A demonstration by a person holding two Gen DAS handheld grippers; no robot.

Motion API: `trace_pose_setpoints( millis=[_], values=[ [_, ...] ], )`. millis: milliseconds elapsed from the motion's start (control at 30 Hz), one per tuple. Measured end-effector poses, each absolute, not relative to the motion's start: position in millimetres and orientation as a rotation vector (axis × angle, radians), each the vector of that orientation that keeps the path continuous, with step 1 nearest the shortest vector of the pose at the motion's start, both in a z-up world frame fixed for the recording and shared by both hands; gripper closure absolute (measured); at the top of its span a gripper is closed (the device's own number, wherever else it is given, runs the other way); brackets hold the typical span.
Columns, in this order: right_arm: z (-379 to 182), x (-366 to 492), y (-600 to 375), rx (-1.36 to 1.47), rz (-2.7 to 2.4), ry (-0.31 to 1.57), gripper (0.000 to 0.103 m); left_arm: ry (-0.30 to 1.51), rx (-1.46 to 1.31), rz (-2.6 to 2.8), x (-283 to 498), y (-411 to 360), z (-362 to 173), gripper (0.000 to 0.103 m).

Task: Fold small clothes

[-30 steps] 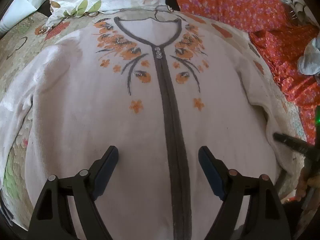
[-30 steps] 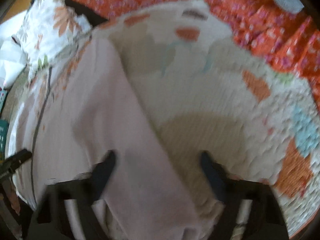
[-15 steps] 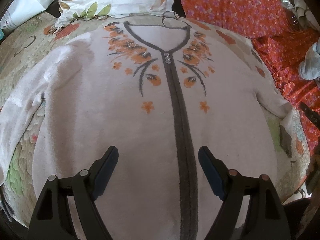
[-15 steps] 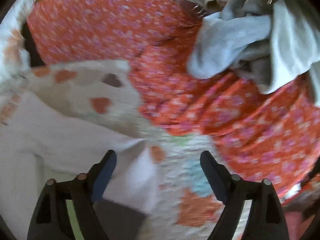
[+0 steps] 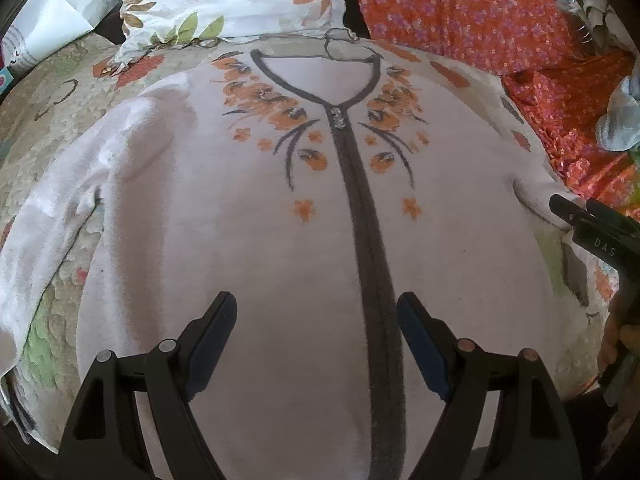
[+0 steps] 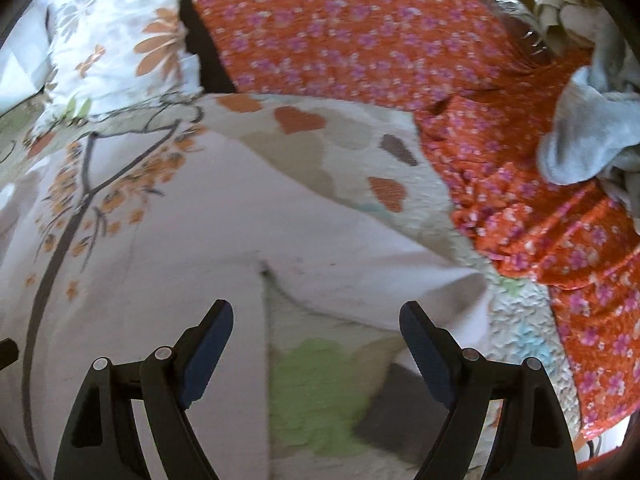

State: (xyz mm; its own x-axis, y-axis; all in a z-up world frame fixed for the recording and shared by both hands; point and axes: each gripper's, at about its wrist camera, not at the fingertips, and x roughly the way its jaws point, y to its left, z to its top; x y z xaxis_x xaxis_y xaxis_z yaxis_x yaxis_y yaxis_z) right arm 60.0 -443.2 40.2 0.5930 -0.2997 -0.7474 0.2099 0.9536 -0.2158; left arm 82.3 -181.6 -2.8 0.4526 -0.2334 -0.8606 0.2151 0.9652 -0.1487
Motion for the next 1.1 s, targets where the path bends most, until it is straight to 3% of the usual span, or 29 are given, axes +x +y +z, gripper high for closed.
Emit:
trace_pose_setpoints(
  millis=[567,1100],
  values=[
    [19.4,67.4,-465.7,0.088,-0.248,1.005,0.014,1.068,-0.010,-0.224,80.3,-169.6,-9.7,0.022],
    [23.4,63.0,-479.1,0.129,-0.251,0.989,0.014,1.088,0.030,-0.213,79.3,-177.6,-22.5,0.021]
  ],
)
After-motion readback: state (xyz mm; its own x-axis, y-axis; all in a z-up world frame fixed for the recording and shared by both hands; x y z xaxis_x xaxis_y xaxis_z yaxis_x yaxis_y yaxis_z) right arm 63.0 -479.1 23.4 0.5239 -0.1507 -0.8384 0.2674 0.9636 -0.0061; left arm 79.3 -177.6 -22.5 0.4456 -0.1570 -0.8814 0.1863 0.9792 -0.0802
